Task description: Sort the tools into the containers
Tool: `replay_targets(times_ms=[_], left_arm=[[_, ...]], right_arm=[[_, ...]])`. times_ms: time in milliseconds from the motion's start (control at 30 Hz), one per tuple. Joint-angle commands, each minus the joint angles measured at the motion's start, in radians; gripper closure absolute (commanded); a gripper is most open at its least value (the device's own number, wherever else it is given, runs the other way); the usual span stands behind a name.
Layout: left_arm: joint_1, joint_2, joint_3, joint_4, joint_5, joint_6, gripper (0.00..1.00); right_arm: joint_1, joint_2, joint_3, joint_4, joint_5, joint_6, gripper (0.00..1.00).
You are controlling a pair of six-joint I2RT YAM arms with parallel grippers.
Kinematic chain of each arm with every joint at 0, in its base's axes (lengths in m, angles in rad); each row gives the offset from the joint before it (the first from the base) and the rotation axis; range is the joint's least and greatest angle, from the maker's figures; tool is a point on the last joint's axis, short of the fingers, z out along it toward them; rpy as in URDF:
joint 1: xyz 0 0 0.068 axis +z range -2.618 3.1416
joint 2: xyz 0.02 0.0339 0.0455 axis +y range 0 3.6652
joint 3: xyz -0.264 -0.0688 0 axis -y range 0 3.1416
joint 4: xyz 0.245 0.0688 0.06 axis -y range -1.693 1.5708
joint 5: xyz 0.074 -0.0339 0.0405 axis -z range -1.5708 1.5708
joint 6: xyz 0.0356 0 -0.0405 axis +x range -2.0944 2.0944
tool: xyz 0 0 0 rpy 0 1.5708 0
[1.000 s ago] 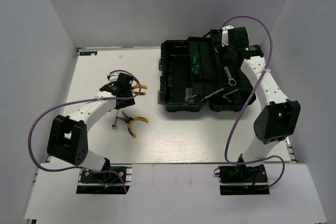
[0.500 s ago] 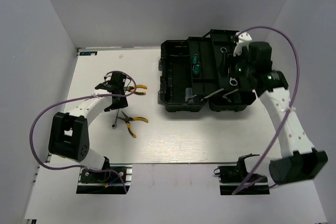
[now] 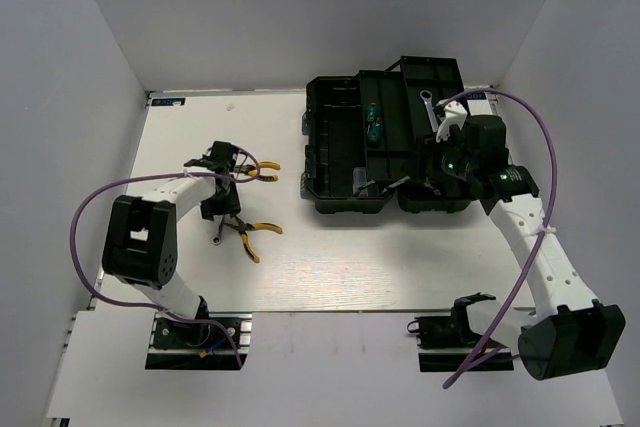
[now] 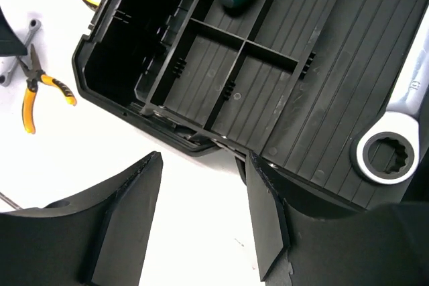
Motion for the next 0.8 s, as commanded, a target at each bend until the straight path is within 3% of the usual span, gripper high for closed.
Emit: replay_targets(times_ms=[0,367,567,767], left_arm=[[0.019,0.017,-0.003,0.015,0.03,0.023,0.43],[0.065,0.104,-0.021,0.015,0.098,0.066,0.5],[0.075,0.167,-0.021,0.025,0.157,0.084,0.61],[0.084,0.198,-0.021,0.034,0.191,0.084,0.63]], right_arm=[[0.001,-0.043,-0.001,0.058,-0.034,0.009,0.41],[-0.004,-0.078,-0.034,0.056,-0.036,0.003,0.41],[-0.002,-0.09,-0.029,0.056,-0.031,0.006,0.41],[-0.007,-0.096,-0.032,0.053,-0.028,0.003,0.41]])
